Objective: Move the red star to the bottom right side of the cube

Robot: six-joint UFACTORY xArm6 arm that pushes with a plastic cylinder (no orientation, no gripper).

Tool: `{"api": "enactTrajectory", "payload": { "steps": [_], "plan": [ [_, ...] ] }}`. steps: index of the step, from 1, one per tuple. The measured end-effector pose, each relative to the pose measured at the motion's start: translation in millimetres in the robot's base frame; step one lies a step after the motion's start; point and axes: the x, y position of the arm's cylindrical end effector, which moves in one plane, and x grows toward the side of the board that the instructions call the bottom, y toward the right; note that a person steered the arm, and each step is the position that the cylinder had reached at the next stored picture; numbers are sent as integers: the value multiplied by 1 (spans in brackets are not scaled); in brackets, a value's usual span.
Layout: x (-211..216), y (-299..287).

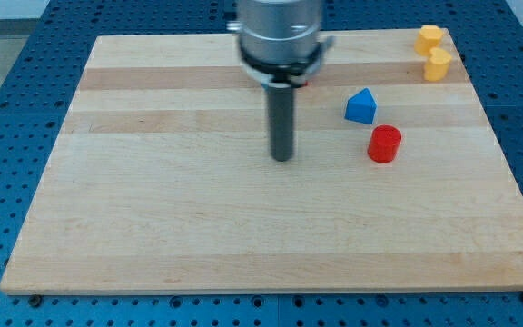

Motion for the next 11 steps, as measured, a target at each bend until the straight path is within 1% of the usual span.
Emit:
{"api": "enactTrajectory", "payload": {
  "steps": [1, 2, 4, 5, 6, 7, 8, 10, 11],
  "plan": [
    [-12, 79],
    [-52, 114],
    [-124, 116],
    [-115, 118],
    [-74, 117],
    [-95, 115],
    [-257, 113],
    [-258, 110],
    [-227, 65]
  ]
}}
